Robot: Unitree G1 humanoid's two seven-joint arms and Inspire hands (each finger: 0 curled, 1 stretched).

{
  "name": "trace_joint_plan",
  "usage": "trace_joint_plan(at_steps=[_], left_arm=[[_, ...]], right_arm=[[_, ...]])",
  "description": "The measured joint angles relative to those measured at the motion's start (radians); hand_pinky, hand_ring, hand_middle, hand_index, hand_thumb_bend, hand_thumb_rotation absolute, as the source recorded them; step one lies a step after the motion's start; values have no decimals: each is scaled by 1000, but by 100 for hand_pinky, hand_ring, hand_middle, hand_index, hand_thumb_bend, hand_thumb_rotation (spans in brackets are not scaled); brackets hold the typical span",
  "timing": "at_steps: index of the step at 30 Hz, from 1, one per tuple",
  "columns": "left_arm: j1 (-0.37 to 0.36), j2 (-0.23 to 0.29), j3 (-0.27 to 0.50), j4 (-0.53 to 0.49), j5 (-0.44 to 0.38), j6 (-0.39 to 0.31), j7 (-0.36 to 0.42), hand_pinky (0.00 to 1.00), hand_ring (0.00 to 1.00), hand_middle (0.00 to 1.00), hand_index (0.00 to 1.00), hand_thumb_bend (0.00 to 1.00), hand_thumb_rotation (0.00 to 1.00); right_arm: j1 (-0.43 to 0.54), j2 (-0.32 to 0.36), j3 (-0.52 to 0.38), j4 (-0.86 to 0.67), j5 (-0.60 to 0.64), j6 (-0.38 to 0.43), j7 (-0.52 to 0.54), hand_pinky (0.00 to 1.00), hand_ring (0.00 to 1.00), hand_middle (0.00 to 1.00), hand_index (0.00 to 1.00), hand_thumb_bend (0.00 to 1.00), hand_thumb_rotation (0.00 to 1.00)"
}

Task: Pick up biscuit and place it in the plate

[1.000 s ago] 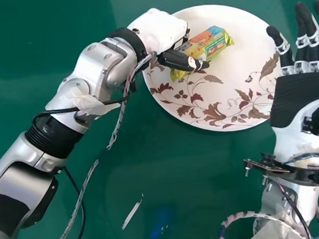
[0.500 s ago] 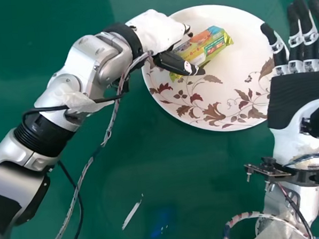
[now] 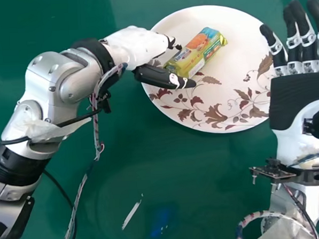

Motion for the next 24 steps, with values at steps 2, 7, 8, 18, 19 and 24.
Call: trace_joint_plan(at_steps=[2, 7, 8, 18, 19, 24], left_arm=[[14, 1, 22, -44, -22, 25, -18, 72, 82, 94, 94, 100, 87], [55, 7, 80, -136, -69, 55, -23, 86, 87, 96, 94, 100, 86], [64, 10, 95, -152, -83, 62, -22, 88, 87, 95, 94, 100, 85], [160, 45, 220, -271, -176, 84, 17, 100, 94, 97, 94, 100, 86], [169, 47, 231, -279, -181, 83, 24, 100, 94, 97, 94, 100, 87], [221, 51, 301, -320, -252, 80, 76, 100, 95, 97, 94, 100, 87]], right_arm=[[-1, -3, -6, 0, -1, 0, 2, 80, 91, 88, 83, 99, 64], [-1, -4, -10, 0, 0, 1, 4, 79, 91, 87, 82, 98, 67], [-1, -4, -10, 0, 0, 1, 5, 80, 91, 87, 82, 97, 69], [-3, 5, -13, 8, -13, 1, 2, 82, 90, 87, 81, 95, 87], [-3, 5, -13, 8, -12, 1, 2, 83, 90, 87, 81, 96, 89], [-5, 4, -16, 16, -9, 1, 3, 86, 91, 86, 79, 96, 91]])
